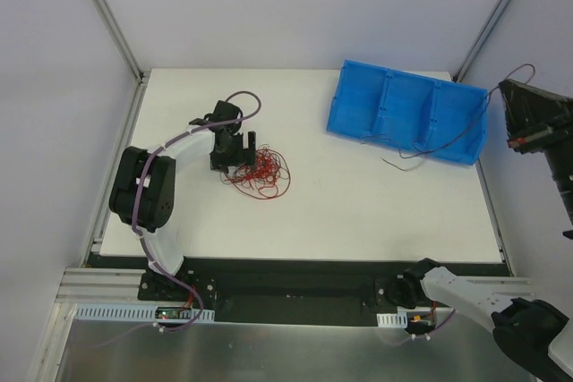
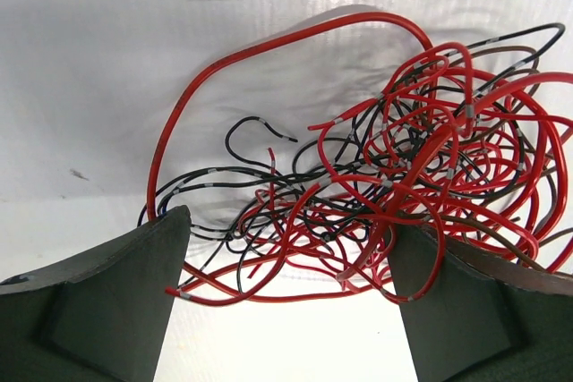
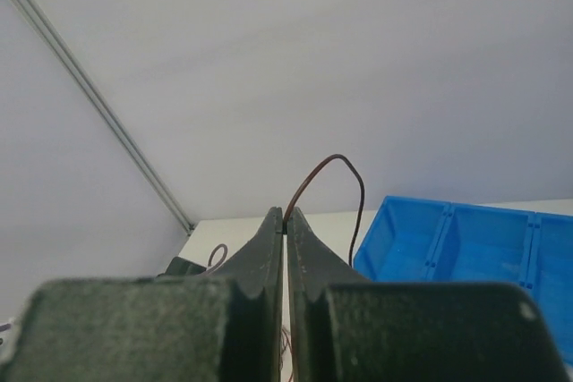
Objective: Untangle the cables
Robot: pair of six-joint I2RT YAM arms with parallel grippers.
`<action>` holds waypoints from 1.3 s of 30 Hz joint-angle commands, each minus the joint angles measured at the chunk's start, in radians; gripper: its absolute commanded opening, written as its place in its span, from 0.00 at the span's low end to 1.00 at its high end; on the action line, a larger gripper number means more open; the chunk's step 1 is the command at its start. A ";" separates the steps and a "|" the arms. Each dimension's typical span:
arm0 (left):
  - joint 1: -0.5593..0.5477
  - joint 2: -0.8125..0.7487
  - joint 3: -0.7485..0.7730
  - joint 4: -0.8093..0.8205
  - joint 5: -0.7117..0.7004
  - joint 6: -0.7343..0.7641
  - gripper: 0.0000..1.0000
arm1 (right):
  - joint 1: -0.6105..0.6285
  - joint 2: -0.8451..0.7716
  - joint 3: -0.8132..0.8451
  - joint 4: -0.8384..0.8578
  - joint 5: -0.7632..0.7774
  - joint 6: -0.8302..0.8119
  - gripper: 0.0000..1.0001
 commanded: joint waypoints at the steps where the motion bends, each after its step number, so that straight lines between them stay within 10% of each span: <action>1: 0.008 -0.038 -0.007 -0.022 -0.006 0.012 0.87 | -0.003 -0.081 -0.096 0.093 0.009 -0.026 0.00; 14: 0.006 -0.549 -0.007 -0.008 0.079 -0.023 0.99 | -0.005 -0.256 -0.787 0.141 -0.109 0.057 0.01; 23: -0.032 -0.431 0.277 0.011 0.337 -0.008 0.98 | -0.003 -0.308 -1.171 0.127 -0.221 0.197 0.00; 34: -0.075 -0.397 0.126 0.041 0.348 0.056 0.96 | -0.006 0.102 -1.215 0.224 -0.367 0.193 0.01; 39: -0.081 -0.411 0.113 0.064 0.397 0.033 0.96 | -0.005 0.354 -1.164 0.256 -0.440 0.184 0.19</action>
